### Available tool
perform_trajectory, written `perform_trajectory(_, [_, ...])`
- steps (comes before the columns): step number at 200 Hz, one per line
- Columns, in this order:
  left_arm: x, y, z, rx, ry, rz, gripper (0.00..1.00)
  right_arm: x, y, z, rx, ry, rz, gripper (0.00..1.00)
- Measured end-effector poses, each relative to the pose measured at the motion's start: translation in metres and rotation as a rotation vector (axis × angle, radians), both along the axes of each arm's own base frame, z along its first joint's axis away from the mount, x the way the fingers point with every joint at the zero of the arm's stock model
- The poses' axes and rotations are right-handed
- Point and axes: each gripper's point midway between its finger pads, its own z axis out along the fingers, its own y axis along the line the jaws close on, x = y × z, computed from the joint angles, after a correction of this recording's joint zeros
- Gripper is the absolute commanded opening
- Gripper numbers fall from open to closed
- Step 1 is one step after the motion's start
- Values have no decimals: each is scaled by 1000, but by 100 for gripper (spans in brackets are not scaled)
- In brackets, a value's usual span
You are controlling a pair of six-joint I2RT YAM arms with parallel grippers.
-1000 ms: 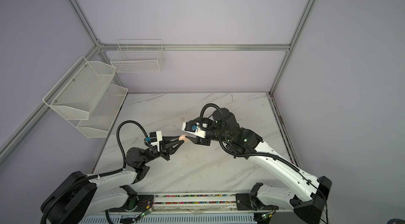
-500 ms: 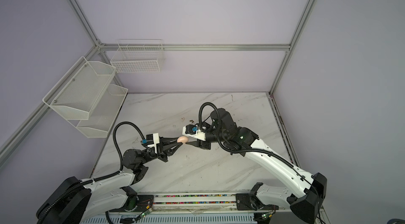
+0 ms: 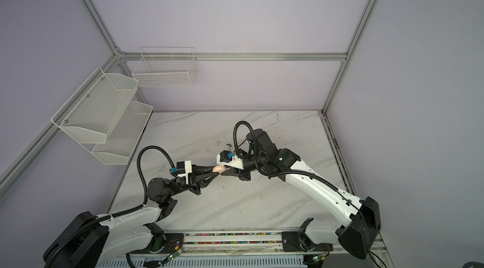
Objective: Insert wireless bluetooth earbuds into charging case
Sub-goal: Pass the charging case.
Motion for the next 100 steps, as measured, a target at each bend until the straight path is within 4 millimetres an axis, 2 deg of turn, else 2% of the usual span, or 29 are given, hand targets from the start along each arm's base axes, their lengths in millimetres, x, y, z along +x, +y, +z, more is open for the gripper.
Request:
perform_trajectory(25, [-1, 0, 1, 1, -9, -4, 0, -2, 0, 1, 1, 7, 7, 25])
perform_trajectory(38, [-2, 0, 1, 2, -12, -4, 20, -2, 0, 1, 0, 8, 8, 25])
perform_trajectory(56, [0, 0, 1, -1, -6, 2, 39, -1, 0, 1, -2, 8, 6, 25])
perform_trajectory(100, [3, 4, 3, -6, 28, 34, 41, 0, 0, 0, -7, 4, -2, 23])
